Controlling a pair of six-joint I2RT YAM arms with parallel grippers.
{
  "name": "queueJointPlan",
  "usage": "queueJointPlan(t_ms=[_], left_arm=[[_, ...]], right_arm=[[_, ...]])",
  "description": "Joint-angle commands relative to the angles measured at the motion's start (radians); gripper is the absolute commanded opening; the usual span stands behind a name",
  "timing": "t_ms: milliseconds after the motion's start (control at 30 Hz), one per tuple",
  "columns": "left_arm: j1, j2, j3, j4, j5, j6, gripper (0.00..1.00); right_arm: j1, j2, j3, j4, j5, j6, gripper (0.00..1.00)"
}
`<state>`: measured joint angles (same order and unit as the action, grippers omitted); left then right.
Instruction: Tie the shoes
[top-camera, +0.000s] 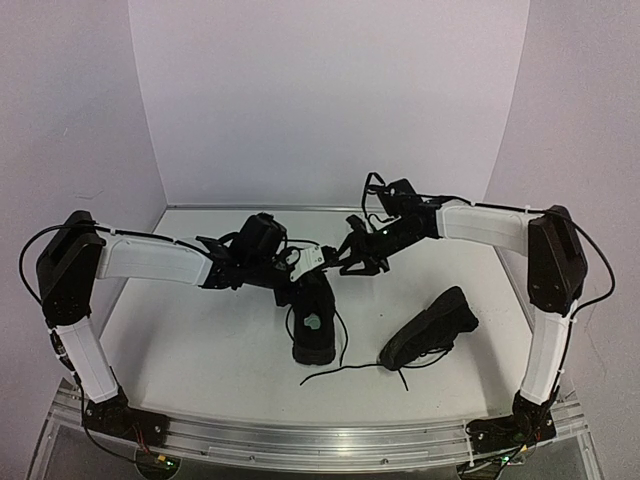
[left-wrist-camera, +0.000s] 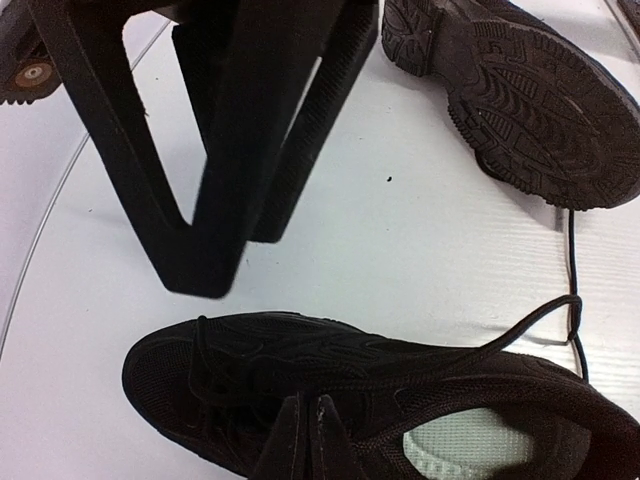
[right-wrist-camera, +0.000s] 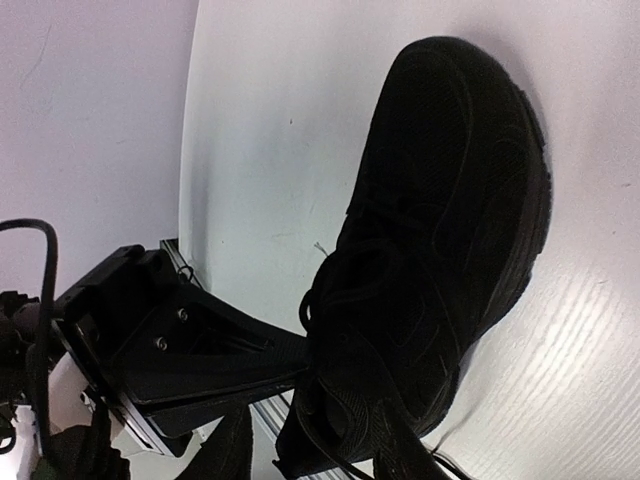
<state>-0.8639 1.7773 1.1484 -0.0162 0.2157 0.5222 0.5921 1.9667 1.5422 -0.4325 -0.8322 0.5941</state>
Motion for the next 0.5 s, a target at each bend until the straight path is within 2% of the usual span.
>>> queueJointPlan(t_ms=[0,167,467], left_arm=[[-0.001,0.013,0.004,0.005,0.015,0.025,0.0],[-0.001,0.007,0.01,-0.029,0.007,0.047,0.0],[-0.002,0.01,0.017,-0.044,0.002,0.06,0.0]], right_arm=[[0.003,-0.011,-0.034,0.032,0.04,0.028,0.27],[0.012,0.029,-0.031,0.031,0.042,0.015,0.14],[0.051,0.094,0.019,0.032,0.004,-0.002,0.12]])
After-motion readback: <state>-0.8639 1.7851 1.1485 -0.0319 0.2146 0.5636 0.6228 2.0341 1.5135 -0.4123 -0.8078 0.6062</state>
